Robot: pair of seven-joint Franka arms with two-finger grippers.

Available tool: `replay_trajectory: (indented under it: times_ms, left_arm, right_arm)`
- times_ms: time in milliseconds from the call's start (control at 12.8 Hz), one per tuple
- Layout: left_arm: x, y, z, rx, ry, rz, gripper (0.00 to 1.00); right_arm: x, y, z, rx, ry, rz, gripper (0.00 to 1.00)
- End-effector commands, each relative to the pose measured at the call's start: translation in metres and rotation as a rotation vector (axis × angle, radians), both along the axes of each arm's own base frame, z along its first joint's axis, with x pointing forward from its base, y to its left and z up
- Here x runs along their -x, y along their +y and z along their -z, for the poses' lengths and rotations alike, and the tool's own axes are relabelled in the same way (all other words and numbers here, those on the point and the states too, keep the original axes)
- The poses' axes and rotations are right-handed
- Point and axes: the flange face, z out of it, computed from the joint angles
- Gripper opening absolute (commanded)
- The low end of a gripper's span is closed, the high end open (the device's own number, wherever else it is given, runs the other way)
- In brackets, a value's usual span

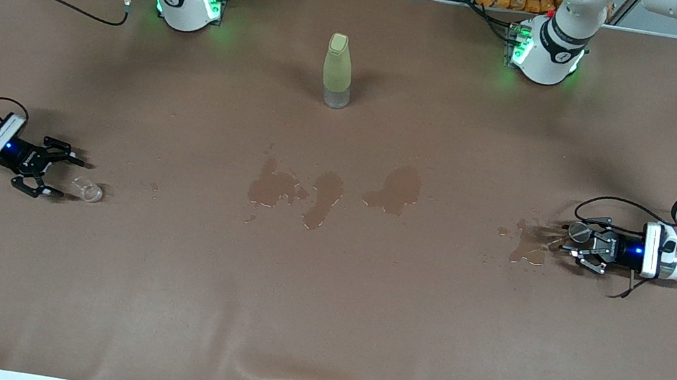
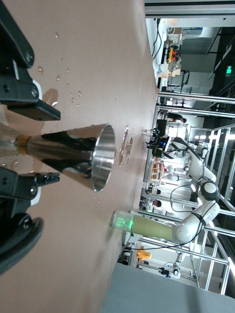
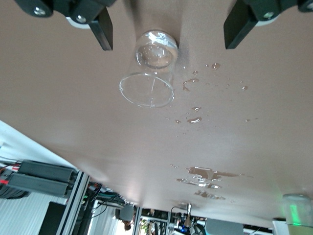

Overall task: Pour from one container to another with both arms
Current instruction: 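Reach the right gripper to the glass beaker and grasp it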

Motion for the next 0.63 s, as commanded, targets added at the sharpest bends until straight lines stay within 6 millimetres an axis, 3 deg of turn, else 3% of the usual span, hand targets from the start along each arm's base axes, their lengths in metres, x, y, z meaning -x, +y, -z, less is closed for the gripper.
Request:
replay_trajectory:
  times_ms: [0,314,549]
  left_arm:
    - [0.000,-0.003,0.004,0.040,-0.013,-0.011,0.39]
    - [0.000,-0.004,0.006,0.051,-0.008,-0.019,0.23]
    - [0.001,-0.004,0.007,0.053,-0.010,-0.018,0.00]
  right_arm:
    - [0.009,0.001,0.024,-0.023,-0.217,-0.038,1.00]
    - [0.007,0.010,0.032,-0.056,-0.221,-0.022,1.00]
    - [0.001,0.022,0.034,-0.078,-0.253,-0.024,1.00]
